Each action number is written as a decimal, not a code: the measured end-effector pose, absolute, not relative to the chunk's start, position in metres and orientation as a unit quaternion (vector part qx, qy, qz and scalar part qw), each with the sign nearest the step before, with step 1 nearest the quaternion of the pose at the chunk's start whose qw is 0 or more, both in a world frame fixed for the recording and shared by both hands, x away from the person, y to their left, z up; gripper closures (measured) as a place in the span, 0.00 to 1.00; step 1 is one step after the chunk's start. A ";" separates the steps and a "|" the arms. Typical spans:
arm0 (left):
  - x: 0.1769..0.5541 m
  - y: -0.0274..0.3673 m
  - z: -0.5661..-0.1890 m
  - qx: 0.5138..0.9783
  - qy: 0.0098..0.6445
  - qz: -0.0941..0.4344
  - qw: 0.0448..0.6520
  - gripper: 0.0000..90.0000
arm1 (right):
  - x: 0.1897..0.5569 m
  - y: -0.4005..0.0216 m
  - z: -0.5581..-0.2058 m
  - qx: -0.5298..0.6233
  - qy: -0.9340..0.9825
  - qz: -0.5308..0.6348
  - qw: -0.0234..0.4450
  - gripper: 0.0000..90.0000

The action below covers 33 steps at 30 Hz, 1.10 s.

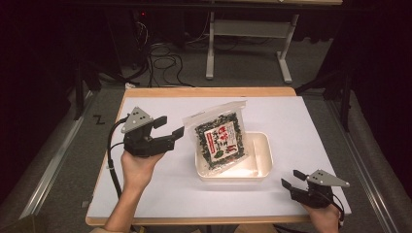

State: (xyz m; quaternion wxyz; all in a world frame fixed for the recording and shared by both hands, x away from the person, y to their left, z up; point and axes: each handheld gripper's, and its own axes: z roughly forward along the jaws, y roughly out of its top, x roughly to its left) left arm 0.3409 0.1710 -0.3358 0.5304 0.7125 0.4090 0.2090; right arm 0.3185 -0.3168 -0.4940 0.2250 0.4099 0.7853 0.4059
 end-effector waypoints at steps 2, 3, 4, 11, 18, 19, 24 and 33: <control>0.338 0.172 -0.337 0.711 0.410 0.199 0.535 0.37 | 0.318 -0.317 -0.494 0.410 0.785 0.406 0.225 0.45; 0.336 0.173 -0.338 0.711 0.411 0.195 0.536 0.37 | 0.319 -0.317 -0.494 0.410 0.785 0.406 0.225 0.45; 0.336 0.173 -0.338 0.711 0.411 0.195 0.536 0.37 | 0.319 -0.317 -0.494 0.410 0.785 0.406 0.225 0.45; 0.325 0.175 -0.340 0.711 0.410 0.191 0.539 0.36 | 0.319 -0.317 -0.494 0.407 0.787 0.405 0.227 0.45; 0.314 0.177 -0.342 0.714 0.407 0.190 0.537 0.35 | 0.318 -0.316 -0.494 0.407 0.786 0.405 0.228 0.45; 0.311 0.177 -0.343 0.716 0.406 0.190 0.535 0.35 | 0.318 -0.316 -0.494 0.408 0.786 0.406 0.228 0.45; 0.305 0.178 -0.345 0.719 0.404 0.186 0.534 0.34 | 0.319 -0.316 -0.494 0.406 0.787 0.406 0.228 0.45; 0.290 0.183 -0.358 0.729 0.402 0.189 0.521 0.33 | 0.318 -0.316 -0.494 0.406 0.787 0.405 0.229 0.45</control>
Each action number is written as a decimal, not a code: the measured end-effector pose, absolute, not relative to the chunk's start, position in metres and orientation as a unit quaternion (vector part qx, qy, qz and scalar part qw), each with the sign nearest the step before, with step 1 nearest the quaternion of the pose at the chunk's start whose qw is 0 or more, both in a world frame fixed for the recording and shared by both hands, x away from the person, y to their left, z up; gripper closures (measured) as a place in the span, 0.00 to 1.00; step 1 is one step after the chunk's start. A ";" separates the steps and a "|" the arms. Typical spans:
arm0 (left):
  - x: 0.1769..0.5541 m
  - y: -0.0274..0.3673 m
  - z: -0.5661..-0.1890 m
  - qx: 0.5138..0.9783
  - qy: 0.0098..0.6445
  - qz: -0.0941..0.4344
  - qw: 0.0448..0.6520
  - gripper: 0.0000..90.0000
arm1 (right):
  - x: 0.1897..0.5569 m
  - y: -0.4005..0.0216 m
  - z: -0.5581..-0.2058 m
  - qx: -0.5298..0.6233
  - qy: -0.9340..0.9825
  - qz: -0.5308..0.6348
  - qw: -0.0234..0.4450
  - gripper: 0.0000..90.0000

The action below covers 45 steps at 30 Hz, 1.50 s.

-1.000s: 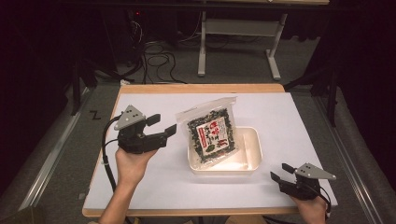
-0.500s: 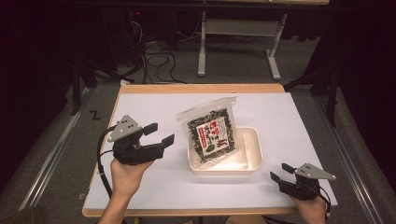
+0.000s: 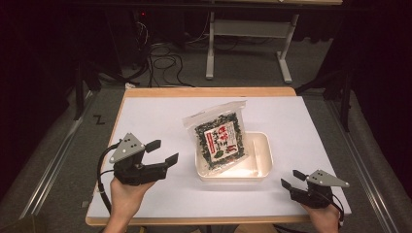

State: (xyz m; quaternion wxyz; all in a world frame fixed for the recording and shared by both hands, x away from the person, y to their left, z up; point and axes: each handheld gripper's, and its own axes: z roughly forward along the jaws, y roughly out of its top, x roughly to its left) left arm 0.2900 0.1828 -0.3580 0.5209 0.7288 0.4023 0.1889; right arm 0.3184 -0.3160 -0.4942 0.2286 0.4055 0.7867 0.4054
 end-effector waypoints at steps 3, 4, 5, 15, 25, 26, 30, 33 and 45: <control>0.287 0.184 -0.360 0.729 0.401 0.187 0.522 0.33 | 0.318 -0.316 -0.494 0.406 0.787 0.405 0.228 0.45; 0.284 0.186 -0.362 0.732 0.400 0.183 0.520 0.35 | 0.319 -0.316 -0.494 0.406 0.786 0.406 0.228 0.45; 0.283 0.187 -0.363 0.733 0.400 0.182 0.519 0.35 | 0.319 -0.316 -0.494 0.407 0.786 0.405 0.227 0.45; 0.272 0.187 -0.376 0.737 0.402 0.174 0.515 0.36 | 0.319 -0.316 -0.495 0.408 0.786 0.405 0.225 0.45; 0.271 0.183 -0.393 0.743 0.406 0.160 0.508 0.36 | 0.319 -0.316 -0.495 0.407 0.786 0.406 0.225 0.45; 0.271 0.183 -0.393 0.743 0.406 0.160 0.508 0.36 | 0.319 -0.316 -0.495 0.407 0.786 0.406 0.225 0.45; 0.272 0.183 -0.402 0.742 0.412 0.157 0.505 0.36 | 0.319 -0.316 -0.495 0.408 0.786 0.406 0.225 0.45; 0.271 0.181 -0.407 0.747 0.412 0.160 0.497 0.35 | 0.319 -0.316 -0.495 0.406 0.787 0.406 0.226 0.45; 0.274 0.177 -0.423 0.744 0.423 0.156 0.494 0.35 | 0.319 -0.316 -0.495 0.406 0.787 0.406 0.226 0.45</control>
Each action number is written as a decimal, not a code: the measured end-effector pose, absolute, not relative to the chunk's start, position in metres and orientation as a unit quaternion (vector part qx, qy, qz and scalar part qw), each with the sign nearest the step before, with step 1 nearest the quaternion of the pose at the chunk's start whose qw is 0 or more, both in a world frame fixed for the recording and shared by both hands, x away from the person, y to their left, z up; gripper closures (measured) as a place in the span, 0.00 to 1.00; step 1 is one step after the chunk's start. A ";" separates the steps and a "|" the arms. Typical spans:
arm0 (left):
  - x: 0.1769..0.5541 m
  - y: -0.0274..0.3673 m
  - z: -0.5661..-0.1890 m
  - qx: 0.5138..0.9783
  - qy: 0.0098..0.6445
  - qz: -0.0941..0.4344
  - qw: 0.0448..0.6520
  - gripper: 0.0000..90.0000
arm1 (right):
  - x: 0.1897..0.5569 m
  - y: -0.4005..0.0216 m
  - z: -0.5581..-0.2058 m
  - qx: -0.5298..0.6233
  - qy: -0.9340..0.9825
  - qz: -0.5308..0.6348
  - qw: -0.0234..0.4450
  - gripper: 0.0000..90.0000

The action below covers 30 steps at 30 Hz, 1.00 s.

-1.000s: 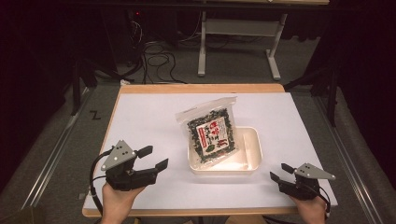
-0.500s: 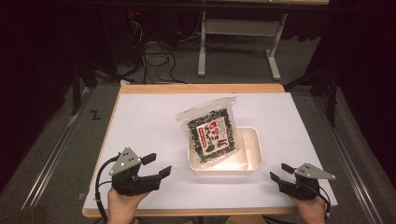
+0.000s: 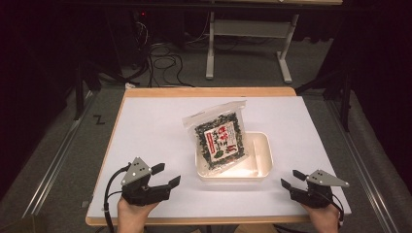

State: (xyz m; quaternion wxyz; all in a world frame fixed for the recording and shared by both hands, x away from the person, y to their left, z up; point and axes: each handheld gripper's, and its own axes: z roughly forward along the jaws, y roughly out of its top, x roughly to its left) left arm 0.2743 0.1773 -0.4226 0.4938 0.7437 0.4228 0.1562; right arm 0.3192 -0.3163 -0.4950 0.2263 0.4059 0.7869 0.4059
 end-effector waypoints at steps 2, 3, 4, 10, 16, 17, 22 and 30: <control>0.276 0.177 -0.426 0.741 0.427 0.157 0.493 0.35 | 0.319 -0.316 -0.495 0.406 0.787 0.406 0.226 0.45; 0.276 0.177 -0.426 0.741 0.427 0.157 0.493 0.35 | 0.319 -0.316 -0.495 0.406 0.787 0.406 0.226 0.45; 0.278 0.177 -0.428 0.739 0.432 0.163 0.490 0.35 | 0.319 -0.316 -0.495 0.406 0.787 0.406 0.226 0.45; 0.282 0.174 -0.435 0.739 0.438 0.163 0.485 0.35 | 0.319 -0.316 -0.495 0.408 0.786 0.405 0.225 0.45; 0.285 0.172 -0.439 0.738 0.443 0.165 0.481 0.36 | 0.319 -0.316 -0.495 0.407 0.787 0.405 0.226 0.45; 0.286 0.172 -0.440 0.738 0.444 0.164 0.481 0.36 | 0.319 -0.316 -0.495 0.408 0.786 0.405 0.225 0.45; 0.287 0.170 -0.443 0.743 0.444 0.162 0.474 0.36 | 0.319 -0.316 -0.495 0.411 0.785 0.406 0.223 0.45; 0.292 0.171 -0.450 0.737 0.455 0.157 0.474 0.36 | 0.319 -0.316 -0.495 0.409 0.786 0.405 0.225 0.45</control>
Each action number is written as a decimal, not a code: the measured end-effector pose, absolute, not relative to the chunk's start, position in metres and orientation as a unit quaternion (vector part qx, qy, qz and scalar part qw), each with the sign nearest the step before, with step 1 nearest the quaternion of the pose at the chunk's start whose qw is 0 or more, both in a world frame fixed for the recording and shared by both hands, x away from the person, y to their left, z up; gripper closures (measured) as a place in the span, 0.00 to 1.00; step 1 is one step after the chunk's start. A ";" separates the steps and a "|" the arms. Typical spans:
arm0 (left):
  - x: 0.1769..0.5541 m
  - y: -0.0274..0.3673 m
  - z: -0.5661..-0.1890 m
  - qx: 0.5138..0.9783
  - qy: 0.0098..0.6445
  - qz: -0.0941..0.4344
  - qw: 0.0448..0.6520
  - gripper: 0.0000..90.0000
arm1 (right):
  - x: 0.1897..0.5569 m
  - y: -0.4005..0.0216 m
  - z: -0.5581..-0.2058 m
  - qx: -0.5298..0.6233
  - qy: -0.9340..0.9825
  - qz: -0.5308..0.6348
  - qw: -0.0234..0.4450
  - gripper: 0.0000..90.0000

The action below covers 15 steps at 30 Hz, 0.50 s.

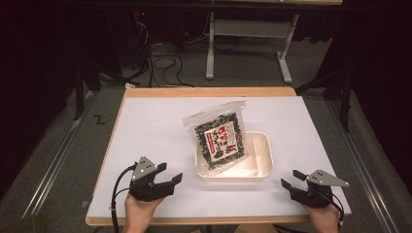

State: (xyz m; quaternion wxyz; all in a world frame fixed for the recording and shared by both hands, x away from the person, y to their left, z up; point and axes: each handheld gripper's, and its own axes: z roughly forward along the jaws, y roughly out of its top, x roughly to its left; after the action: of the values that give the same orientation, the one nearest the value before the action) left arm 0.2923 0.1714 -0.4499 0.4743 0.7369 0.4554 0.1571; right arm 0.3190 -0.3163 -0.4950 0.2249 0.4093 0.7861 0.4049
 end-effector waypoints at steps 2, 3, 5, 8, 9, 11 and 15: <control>0.293 0.171 -0.451 0.736 0.458 0.157 0.474 0.36 | 0.319 -0.316 -0.495 0.408 0.787 0.405 0.226 0.45; 0.295 0.172 -0.453 0.736 0.461 0.156 0.471 0.36 | 0.319 -0.316 -0.495 0.409 0.786 0.405 0.225 0.45; 0.296 0.172 -0.454 0.736 0.462 0.154 0.470 0.36 | 0.319 -0.316 -0.495 0.408 0.787 0.405 0.226 0.45; 0.298 0.171 -0.458 0.738 0.465 0.154 0.464 0.36 | 0.319 -0.316 -0.495 0.409 0.786 0.405 0.225 0.45; 0.299 0.171 -0.458 0.738 0.466 0.154 0.463 0.36 | 0.319 -0.316 -0.495 0.408 0.787 0.405 0.226 0.45; 0.300 0.171 -0.460 0.738 0.468 0.155 0.461 0.36 | 0.319 -0.316 -0.495 0.411 0.786 0.405 0.224 0.45; 0.303 0.172 -0.462 0.733 0.475 0.152 0.462 0.36 | 0.319 -0.316 -0.495 0.409 0.786 0.405 0.224 0.45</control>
State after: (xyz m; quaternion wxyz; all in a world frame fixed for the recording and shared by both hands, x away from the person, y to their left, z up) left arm 0.3028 0.1720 -0.4623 0.4625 0.7330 0.4750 0.1523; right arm 0.3191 -0.3163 -0.4951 0.2245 0.4093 0.7863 0.4049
